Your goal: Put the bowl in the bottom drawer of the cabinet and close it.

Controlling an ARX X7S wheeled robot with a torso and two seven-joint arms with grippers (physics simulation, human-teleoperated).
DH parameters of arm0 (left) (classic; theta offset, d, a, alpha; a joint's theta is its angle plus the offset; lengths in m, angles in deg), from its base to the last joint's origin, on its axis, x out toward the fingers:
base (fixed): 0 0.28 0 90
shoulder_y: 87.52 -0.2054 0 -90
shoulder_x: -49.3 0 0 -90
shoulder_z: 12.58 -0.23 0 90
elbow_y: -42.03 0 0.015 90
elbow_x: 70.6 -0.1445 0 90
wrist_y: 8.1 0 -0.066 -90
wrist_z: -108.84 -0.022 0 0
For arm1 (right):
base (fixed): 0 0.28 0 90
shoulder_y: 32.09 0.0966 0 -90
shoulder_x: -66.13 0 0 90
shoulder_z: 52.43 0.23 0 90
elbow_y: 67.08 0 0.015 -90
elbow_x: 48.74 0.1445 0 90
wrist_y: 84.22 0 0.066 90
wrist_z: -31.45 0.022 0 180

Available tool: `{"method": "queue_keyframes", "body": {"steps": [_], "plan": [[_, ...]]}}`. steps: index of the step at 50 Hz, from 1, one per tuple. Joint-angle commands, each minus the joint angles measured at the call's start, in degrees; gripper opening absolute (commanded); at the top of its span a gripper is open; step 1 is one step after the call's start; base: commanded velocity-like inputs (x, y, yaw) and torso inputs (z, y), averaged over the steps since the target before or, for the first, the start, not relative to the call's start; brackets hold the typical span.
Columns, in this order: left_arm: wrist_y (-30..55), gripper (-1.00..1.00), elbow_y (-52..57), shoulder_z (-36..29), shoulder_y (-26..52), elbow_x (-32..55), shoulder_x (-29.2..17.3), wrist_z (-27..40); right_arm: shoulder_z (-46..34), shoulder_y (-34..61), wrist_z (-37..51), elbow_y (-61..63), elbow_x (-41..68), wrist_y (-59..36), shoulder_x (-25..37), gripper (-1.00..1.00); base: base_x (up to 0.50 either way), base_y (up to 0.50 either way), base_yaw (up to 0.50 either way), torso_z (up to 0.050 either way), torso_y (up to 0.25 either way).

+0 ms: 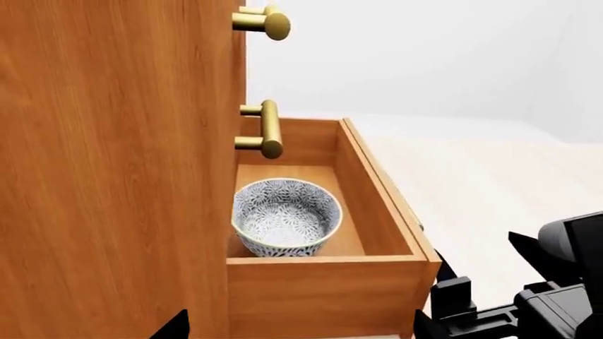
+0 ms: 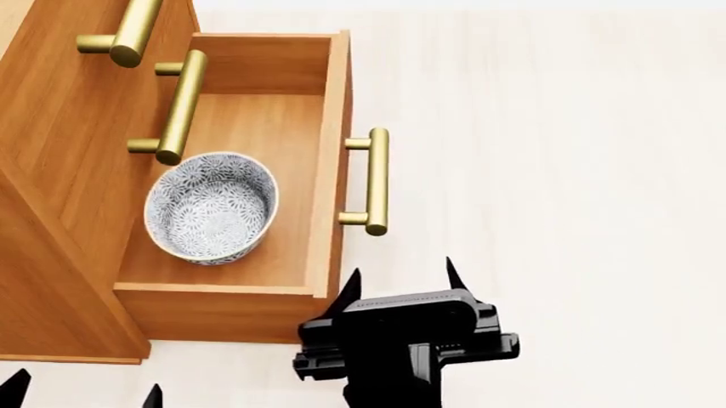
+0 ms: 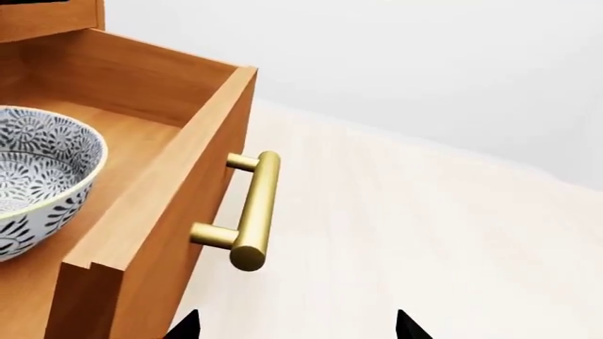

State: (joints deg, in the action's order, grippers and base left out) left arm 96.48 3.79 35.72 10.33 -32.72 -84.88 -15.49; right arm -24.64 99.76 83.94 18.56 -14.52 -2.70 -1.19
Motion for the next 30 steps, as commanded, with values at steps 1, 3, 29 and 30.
{"method": "queue_keyframes", "body": {"steps": [1, 3, 29, 30], "plan": [[-0.5, 1.0, -0.2, 0.1, -0.1, 0.1, -0.3, -0.1, -1.0, 0.2, -2.2, -1.0, -0.1, 0.7, -1.7, 1.0, 0.0, 0.0, 0.0, 0.0, 0.0], [-0.3, 1.0, 0.0, 0.1, -0.1, 0.2, -0.3, 0.1, -1.0, 0.3, -2.2, -0.9, -0.2, 0.6, -1.9, 1.0, 0.0, 0.0, 0.0, 0.0, 0.0], [-0.6, 1.0, 0.3, 0.3, 0.0, 0.5, -1.0, 0.6, -2.2, 1.5, -9.4, -7.4, 0.4, 3.3, -6.5, 1.0, 0.0, 0.0, 0.0, 0.0, 0.0], [-0.5, 1.0, 0.4, 0.3, 0.1, 0.6, -1.0, 0.7, -2.2, 1.6, -9.6, -7.8, 0.3, 3.5, -6.7, 1.0, 0.0, 0.0, 0.0, 0.0, 0.0]]}}
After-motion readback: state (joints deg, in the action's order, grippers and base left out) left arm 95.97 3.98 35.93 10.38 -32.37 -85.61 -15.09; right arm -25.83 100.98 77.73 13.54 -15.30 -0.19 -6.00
